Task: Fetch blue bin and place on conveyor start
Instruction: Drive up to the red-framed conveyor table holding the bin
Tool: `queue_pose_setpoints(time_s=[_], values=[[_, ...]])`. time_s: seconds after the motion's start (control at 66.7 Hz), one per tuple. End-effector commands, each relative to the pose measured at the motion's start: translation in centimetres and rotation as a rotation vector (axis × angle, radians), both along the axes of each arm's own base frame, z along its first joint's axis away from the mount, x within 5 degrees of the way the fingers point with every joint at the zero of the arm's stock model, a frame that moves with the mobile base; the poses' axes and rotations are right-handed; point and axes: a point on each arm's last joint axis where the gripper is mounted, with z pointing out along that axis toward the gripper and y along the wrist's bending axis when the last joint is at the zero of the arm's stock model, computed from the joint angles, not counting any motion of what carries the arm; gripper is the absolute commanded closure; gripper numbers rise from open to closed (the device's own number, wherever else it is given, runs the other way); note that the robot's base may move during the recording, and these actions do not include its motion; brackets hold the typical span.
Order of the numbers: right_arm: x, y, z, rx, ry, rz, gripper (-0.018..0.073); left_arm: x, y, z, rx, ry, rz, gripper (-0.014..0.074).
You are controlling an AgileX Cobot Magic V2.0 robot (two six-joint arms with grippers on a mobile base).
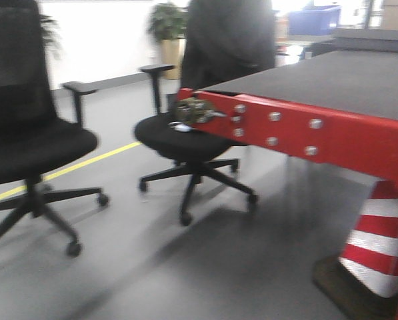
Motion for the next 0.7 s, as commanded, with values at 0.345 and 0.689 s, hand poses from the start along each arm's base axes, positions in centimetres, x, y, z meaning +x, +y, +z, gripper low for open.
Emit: queue_pose_setpoints(time_s=[0.345,0.689], values=[[-0.46,-0.02,1.2,-0.007,-0.077,0.018,0.0711,-0.68,-0.03,1.53,-0.048,-0.083,-0.014,0.0708],[-0.42,-0.02,1.26,-0.005,-0.085,0.017,0.0711,-0.68,-0.03,1.53,-0.048,-0.083,-0.014,0.0708]])
